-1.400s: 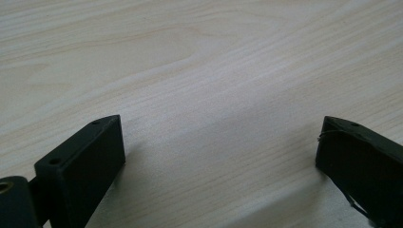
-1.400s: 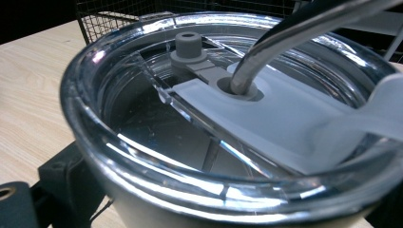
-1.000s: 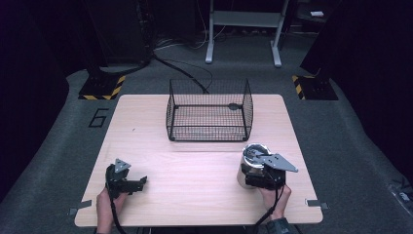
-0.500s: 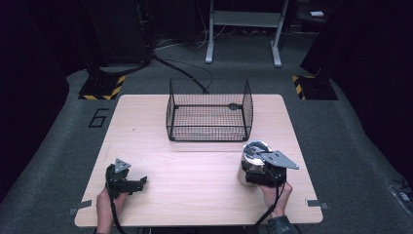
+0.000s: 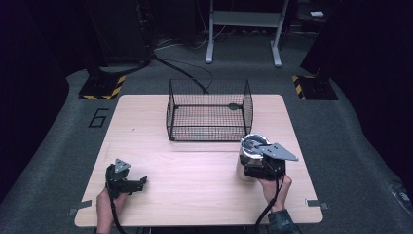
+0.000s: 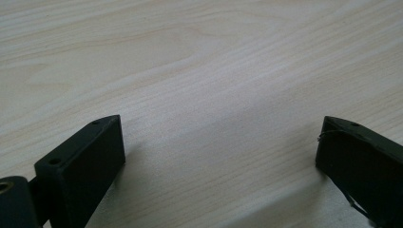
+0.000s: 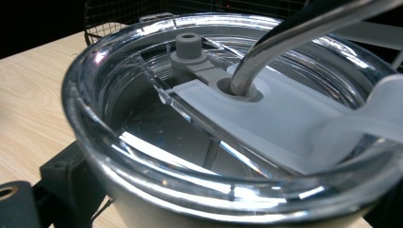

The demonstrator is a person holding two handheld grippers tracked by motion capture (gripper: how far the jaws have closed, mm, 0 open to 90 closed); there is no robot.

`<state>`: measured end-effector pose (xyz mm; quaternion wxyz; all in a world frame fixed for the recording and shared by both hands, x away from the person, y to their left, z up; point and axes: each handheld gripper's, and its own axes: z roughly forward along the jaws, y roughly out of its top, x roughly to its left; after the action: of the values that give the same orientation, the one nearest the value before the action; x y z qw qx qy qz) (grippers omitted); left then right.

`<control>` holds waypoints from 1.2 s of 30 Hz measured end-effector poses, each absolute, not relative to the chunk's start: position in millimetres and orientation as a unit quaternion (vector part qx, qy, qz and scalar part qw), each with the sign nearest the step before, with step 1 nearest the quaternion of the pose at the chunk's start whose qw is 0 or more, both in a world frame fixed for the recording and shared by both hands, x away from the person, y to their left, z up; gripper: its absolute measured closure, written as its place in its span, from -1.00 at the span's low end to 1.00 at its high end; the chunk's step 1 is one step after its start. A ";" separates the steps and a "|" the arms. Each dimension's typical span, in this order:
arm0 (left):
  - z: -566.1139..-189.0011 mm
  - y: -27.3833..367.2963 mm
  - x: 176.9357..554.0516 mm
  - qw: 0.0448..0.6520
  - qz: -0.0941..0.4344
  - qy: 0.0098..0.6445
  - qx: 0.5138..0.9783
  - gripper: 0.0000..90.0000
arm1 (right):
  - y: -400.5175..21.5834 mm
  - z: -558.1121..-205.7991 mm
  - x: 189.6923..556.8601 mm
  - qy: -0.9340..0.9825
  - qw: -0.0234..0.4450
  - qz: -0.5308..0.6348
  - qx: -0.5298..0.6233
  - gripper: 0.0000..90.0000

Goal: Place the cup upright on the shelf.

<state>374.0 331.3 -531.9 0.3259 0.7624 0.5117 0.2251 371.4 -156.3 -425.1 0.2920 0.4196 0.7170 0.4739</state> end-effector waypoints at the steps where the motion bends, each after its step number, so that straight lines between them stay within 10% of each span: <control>1: -531.9 331.3 374.0 0.326 0.225 0.512 0.762 -0.95 | -156.0 -422.5 373.9 0.718 0.290 0.475 0.417 -0.92; 36: -531.9 331.4 374.1 0.326 0.225 0.512 0.762 -0.95 | -130.4 -363.0 419.9 0.732 0.285 0.485 0.384 -0.92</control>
<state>374.1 331.4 -531.9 0.3259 0.7625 0.5116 0.2252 419.9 -130.4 -363.0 0.2846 0.3838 0.7322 0.4853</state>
